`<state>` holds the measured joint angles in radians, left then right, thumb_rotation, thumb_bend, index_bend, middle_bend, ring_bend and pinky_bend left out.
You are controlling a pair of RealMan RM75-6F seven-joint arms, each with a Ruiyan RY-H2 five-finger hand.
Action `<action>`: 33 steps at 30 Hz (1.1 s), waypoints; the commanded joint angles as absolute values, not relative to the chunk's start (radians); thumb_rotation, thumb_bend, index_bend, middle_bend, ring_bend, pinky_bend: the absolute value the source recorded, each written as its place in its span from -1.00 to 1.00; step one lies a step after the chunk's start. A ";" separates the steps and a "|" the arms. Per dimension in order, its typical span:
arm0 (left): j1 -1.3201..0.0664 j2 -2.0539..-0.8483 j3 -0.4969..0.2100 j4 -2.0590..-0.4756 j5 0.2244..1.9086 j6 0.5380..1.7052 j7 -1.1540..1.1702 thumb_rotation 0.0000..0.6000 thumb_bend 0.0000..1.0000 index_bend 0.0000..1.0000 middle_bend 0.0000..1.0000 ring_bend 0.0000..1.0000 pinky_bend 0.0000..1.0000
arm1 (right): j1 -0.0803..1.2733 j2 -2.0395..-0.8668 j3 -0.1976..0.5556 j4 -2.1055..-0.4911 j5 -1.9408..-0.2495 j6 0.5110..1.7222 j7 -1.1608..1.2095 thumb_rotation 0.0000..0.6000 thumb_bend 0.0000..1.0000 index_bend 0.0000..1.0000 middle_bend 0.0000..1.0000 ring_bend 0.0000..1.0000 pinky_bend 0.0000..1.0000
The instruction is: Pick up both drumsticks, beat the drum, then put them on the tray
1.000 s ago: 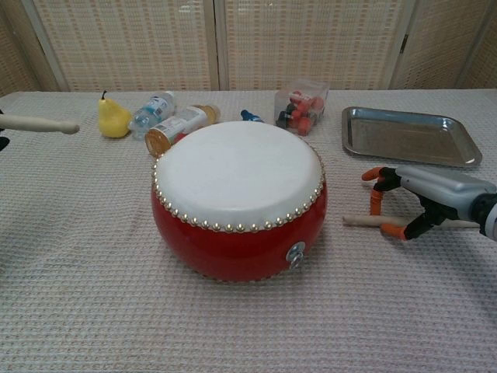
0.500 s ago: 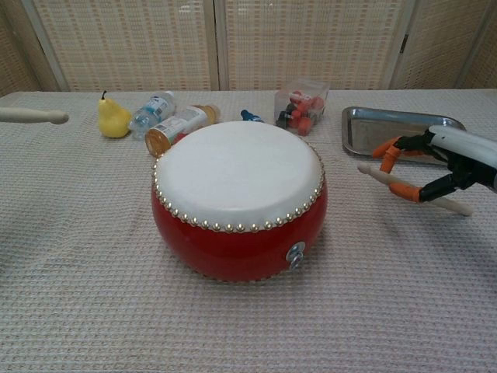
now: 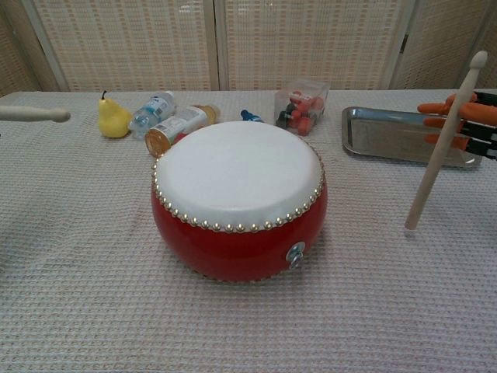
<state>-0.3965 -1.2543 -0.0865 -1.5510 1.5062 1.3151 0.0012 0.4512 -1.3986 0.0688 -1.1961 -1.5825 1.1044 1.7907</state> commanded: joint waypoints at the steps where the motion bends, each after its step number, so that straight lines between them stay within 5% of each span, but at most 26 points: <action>1: -0.397 -1.254 -0.087 -1.552 1.505 1.314 0.003 1.00 0.78 1.00 1.00 1.00 1.00 | 0.470 -1.447 0.002 -1.002 -1.678 1.156 2.079 1.00 -0.11 0.24 -0.48 -0.70 -0.64; 15: -0.395 -1.255 -0.084 -1.546 1.503 1.307 -0.005 1.00 0.78 1.00 1.00 1.00 1.00 | 0.499 -1.559 -0.075 -0.745 -1.707 1.225 2.390 1.00 -0.11 0.01 -0.45 -0.65 -0.56; 24: -0.397 -1.256 -0.083 -1.545 1.509 1.304 -0.003 1.00 0.78 1.00 1.00 1.00 1.00 | 0.496 -1.602 -0.098 -0.651 -1.702 1.254 2.436 0.60 -0.43 -0.21 -0.46 -0.65 -0.49; 33: -0.397 -1.252 -0.082 -1.554 1.510 1.304 0.004 1.00 0.78 1.00 1.00 1.00 1.00 | 0.483 -1.613 -0.126 -0.617 -1.713 1.302 2.420 0.58 -0.46 -0.17 -0.43 -0.60 -0.39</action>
<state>-0.3965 -1.2517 -0.0821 -1.5541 1.5099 1.3035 0.0041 0.4860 -1.6122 -0.1217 -0.6209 -1.7106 1.2971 2.4243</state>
